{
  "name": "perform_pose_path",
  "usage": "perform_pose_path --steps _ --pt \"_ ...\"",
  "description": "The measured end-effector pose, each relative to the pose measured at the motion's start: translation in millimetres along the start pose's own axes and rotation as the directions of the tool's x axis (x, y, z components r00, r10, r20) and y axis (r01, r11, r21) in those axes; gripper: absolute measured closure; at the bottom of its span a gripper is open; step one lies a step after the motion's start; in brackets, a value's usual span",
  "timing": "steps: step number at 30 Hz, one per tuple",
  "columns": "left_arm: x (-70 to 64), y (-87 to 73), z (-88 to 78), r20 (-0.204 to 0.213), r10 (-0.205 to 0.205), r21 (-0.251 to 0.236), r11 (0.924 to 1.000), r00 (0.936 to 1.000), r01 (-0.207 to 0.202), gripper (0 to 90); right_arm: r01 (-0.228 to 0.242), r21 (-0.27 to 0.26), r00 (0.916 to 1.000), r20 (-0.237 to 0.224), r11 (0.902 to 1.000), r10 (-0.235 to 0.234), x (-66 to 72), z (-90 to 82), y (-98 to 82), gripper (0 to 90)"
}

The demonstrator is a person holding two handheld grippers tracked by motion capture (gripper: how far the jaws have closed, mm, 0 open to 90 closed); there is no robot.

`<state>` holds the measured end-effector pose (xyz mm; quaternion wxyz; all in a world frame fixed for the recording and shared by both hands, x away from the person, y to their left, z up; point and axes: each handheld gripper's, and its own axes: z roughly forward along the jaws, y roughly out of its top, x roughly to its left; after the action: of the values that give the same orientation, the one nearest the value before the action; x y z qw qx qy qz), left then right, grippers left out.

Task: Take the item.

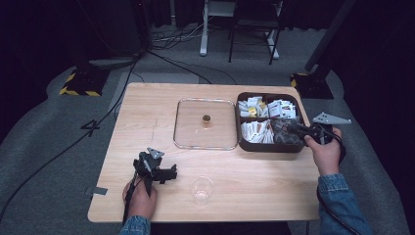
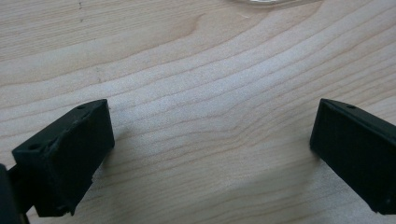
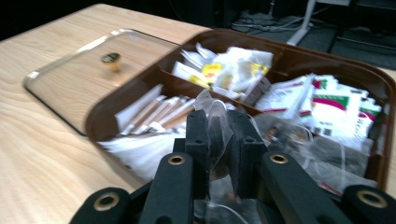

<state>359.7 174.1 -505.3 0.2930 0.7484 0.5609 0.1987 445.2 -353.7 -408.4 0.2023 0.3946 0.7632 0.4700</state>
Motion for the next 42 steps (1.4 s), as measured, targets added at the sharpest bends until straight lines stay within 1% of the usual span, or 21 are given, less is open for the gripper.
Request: perform_pose_path --steps 4,7,9,10,11,14,15,24,25,26,29,30,31,32,34,35,36,39,40,41,42 --pt "0.2 0.6 0.4 0.001 0.006 0.001 1.0 1.0 -0.006 0.0 0.003 -0.014 0.9998 -0.019 0.9999 -0.003 8.4 -6.4 4.6 80.5" --pt "-0.1 0.9 0.7 -0.002 0.003 0.0 1.0 1.0 -0.003 0.0 0.023 -0.031 0.999 -0.037 0.9993 -0.024 16.0 -13.2 9.3 80.5" --pt "-0.1 1.0 0.7 -0.002 0.003 0.0 1.0 1.0 -0.003 0.0 0.033 -0.035 0.9982 -0.05 0.9988 -0.034 24.8 -19.8 13.4 80.5" --pt "-0.1 1.0 0.7 -0.001 0.003 0.001 1.0 1.0 -0.003 0.0 0.033 -0.035 0.9982 -0.05 0.9988 -0.034 24.8 -19.8 13.4 80.5" --pt "-0.1 1.0 0.7 -0.001 0.003 0.0 1.0 1.0 -0.003 0.0 0.038 -0.045 0.9971 -0.064 0.9983 -0.041 30.9 -24.1 16.7 80.5" --pt "-0.1 1.0 0.7 -0.002 0.003 0.0 1.0 1.0 -0.003 0.0 0.045 -0.051 0.996 -0.075 0.9977 -0.048 35.8 -27.3 19.6 80.5" --pt "-0.2 1.0 0.7 -0.002 0.003 0.0 1.0 1.0 -0.003 0.0 0.054 -0.057 0.9945 -0.086 0.9969 -0.059 41.1 -30.1 22.6 80.5" --pt "-0.1 1.0 0.7 -0.002 0.003 0.0 1.0 1.0 -0.003 0.0 0.085 -0.075 0.985 -0.144 0.9936 -0.095 60.7 -36.5 32.0 80.4" --pt "-0.1 1.0 0.7 -0.002 0.003 0.0 1.0 1.0 -0.003 0.0 0.096 -0.075 0.9802 -0.166 0.9925 -0.108 67.3 -36.2 34.1 80.4" --pt "-0.1 0.9 0.7 -0.001 0.003 0.0 1.0 1.0 -0.003 0.0 0.096 -0.075 0.9802 -0.166 0.9925 -0.108 67.3 -36.2 34.1 80.4" --pt "-0.2 0.7 0.6 0.0 0.003 0.0 1.0 1.0 -0.003 0.0 0.116 -0.075 0.9718 -0.198 0.9904 -0.129 78.7 -34.5 37.8 80.4" --pt "-0.2 0.6 0.4 0.001 0.003 0.001 1.0 1.0 -0.003 0.0 0.122 -0.077 0.968 -0.211 0.9895 -0.136 82.3 -33.8 39.1 80.4" --pt "-0.1 0.4 0.4 0.001 0.004 0.0 1.0 1.0 -0.004 0.1 0.129 -0.082 0.9592 -0.242 0.9882 -0.146 91.2 -31.9 42.1 80.3" --pt "-0.2 0.3 0.3 0.001 0.004 0.0 1.0 1.0 -0.004 0.1 0.129 -0.082 0.9592 -0.242 0.9882 -0.146 91.2 -31.9 42.1 80.3" --pt "-0.3 0.0 0.1 0.0 0.001 -0.001 1.0 1.0 -0.001 0.0 0.139 -0.085 0.951 -0.266 0.9867 -0.157 98.2 -30.0 44.4 80.3" --pt "-0.3 0.0 0.1 0.0 0.001 -0.001 1.0 1.0 -0.001 0.0 0.15 -0.086 0.9418 -0.291 0.985 -0.168 106.1 -27.8 46.5 80.3" --pt "-0.2 0.0 0.0 0.0 0.002 0.0 1.0 1.0 -0.002 0.0 0.15 -0.086 0.9418 -0.291 0.985 -0.168 106.1 -27.8 46.5 80.3" --pt "0.1 -0.4 -0.5 -0.001 0.005 0.0 1.0 1.0 -0.005 0.1 0.163 -0.09 0.9291 -0.321 0.9825 -0.184 116.4 -24.1 49.0 80.2" --pt "0.3 -0.7 -0.7 0.002 0.008 -0.001 1.0 1.0 -0.008 0.1 0.166 -0.092 0.9208 -0.342 0.9819 -0.187 122.3 -21.5 50.1 80.2" --pt "0.4 -1.9 -1.6 0.008 0.01 0.0 1.0 0.9999 -0.01 0.1 0.167 -0.093 0.9173 -0.35 0.9816 -0.189 125.1 -20.3 50.6 80.2" --pt "0.4 -1.9 -1.6 0.008 0.01 0.0 1.0 0.9999 -0.01 0.1 0.167 -0.093 0.9173 -0.35 0.9816 -0.189 125.1 -20.3 50.6 80.2"
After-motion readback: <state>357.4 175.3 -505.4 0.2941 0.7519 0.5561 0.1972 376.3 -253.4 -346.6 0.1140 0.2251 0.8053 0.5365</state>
